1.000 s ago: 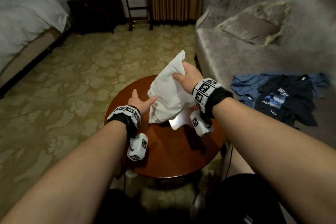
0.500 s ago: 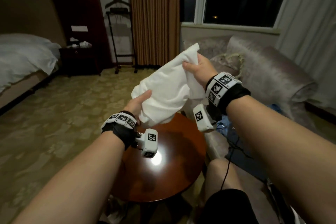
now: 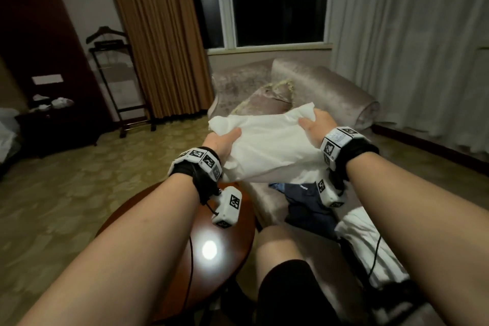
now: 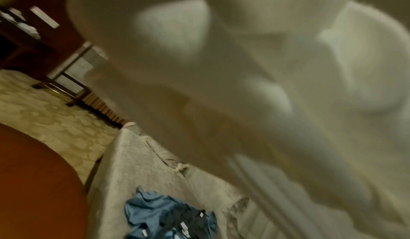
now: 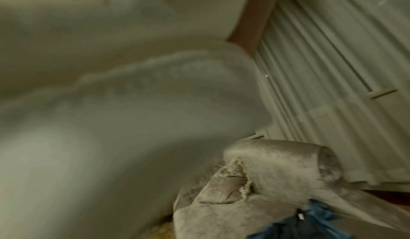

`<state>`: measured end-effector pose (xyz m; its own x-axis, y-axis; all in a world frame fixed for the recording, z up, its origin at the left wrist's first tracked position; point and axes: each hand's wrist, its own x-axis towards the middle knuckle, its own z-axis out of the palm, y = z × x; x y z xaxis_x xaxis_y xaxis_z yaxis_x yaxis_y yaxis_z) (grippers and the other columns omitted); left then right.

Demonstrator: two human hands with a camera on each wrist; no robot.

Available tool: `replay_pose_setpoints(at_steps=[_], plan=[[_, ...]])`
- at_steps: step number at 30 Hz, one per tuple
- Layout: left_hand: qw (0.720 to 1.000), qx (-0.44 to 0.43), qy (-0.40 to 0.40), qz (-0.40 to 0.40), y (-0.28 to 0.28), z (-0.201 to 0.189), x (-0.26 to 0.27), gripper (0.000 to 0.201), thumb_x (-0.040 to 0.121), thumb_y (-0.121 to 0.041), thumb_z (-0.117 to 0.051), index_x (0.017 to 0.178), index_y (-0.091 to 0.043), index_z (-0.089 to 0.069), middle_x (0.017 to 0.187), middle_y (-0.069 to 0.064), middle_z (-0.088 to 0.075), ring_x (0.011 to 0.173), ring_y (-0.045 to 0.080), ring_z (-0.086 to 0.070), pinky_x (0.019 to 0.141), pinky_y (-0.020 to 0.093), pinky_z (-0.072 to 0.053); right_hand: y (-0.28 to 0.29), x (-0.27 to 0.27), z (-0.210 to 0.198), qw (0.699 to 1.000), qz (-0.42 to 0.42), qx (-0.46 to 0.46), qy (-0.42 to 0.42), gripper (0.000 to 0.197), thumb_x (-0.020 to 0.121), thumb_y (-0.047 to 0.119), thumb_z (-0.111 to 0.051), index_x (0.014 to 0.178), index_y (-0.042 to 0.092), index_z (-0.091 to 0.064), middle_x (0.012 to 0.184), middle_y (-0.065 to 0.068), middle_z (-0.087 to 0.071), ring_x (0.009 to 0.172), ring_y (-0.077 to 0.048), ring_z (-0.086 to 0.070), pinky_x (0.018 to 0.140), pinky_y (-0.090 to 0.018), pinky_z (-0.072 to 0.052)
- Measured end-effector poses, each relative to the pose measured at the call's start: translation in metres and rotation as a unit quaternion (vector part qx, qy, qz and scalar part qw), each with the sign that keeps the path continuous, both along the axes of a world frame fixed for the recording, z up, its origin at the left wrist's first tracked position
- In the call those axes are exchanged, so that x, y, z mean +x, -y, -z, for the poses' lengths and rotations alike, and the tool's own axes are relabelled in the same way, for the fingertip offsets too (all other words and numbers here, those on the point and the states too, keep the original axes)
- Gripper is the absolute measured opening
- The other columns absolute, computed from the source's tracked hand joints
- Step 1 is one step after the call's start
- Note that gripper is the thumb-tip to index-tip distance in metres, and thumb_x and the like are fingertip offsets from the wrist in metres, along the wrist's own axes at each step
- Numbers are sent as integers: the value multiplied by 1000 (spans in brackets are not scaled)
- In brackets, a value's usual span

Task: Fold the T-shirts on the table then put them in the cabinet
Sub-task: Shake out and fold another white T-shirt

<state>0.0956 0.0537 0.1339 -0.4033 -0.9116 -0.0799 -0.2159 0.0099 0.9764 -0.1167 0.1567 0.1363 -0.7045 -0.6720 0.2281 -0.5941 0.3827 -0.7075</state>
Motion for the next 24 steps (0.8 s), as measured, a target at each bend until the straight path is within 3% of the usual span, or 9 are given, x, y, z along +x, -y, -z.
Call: replay_pose_setpoints(at_steps=[2,4,6,9,12,15,18,20,24], plan=[[999,3,26,18,-18,-2,-28,59,77,-46,-71,115,-4,-59,105,11,-67,92,29,-66,87,38,-53,-26,-24,4,999,28,26,-6,55,94,32,-52,139,4,-42,142,-17,-46,126,-34,-46,100,-33,-37],[998,26,32,37,-36,2,-57,62,70,-43,-76,114,-3,-58,93,12,-67,81,30,-66,76,41,-56,-53,-46,8,997,55,50,-5,54,94,29,-51,141,5,-40,145,-16,-43,129,-34,-43,102,-32,-35],[995,54,38,71,-58,8,-83,55,74,-35,-76,117,-5,-59,73,9,-59,60,25,-59,53,31,-50,-81,-66,13,994,81,72,-4,47,94,21,-50,138,5,-45,143,-16,-45,128,-35,-45,103,-32,-36],[985,78,77,132,-91,20,-115,31,86,-28,-66,106,-6,-54,64,4,-45,44,16,-49,40,20,-34,-122,-88,18,989,115,96,-11,36,92,13,-47,126,2,-56,133,-20,-53,120,-37,-50,95,-33,-41],[976,92,95,171,-123,34,-140,32,90,-23,-62,111,0,-55,50,3,-48,31,14,-46,30,11,-29,-155,-108,30,981,151,123,3,37,93,16,-47,128,5,-55,133,-17,-54,119,-36,-51,91,-32,-42],[968,107,93,205,-146,52,-162,38,93,-19,-59,123,3,-55,50,5,-55,31,13,-51,31,14,-33,-178,-130,46,970,179,161,16,43,93,16,-45,135,8,-50,137,-17,-51,123,-37,-49,99,-35,-42],[959,144,118,214,-159,74,-184,40,83,-29,-70,107,3,-62,47,7,-55,28,15,-50,33,13,-37,-192,-149,62,958,199,205,23,44,94,18,-43,138,16,-47,139,-15,-49,124,-36,-49,103,-38,-41],[949,184,122,223,-165,91,-199,54,64,-36,-81,100,1,-64,61,12,-65,48,24,-63,47,27,-52,-198,-160,71,953,200,227,14,42,95,20,-42,137,19,-49,138,-15,-50,122,-37,-50,102,-41,-42],[939,217,151,220,-159,150,-233,81,38,-39,-91,104,1,-66,84,19,-72,74,37,-70,74,54,-56,-200,-180,90,948,185,259,-4,34,95,16,-42,126,14,-57,128,-15,-58,113,-36,-56,91,-36,-45]])
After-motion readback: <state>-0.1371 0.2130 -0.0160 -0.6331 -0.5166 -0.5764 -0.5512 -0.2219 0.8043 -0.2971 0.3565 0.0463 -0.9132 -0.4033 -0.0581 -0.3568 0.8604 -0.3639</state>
